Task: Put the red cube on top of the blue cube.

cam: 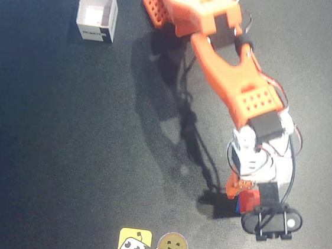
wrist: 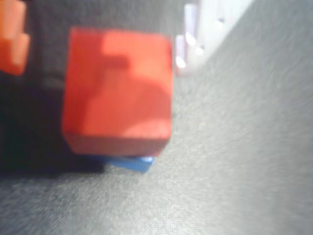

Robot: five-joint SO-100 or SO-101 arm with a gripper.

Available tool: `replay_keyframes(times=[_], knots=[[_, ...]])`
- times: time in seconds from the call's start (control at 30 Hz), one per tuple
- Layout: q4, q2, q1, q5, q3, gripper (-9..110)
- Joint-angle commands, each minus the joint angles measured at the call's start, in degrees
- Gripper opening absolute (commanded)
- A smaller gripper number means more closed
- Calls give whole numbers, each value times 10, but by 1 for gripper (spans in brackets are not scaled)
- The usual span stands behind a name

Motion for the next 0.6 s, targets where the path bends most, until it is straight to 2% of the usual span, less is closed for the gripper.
replay_keyframes(times=[0.0,0.13,0.23,0.4,0.57], knots=[[-37,124,1,-5,79,24],[-85,250,1,-15,234,23],[-113,342,11,-47,342,19],[-136,476,47,-106,493,1],[-169,602,106,-159,646,0]])
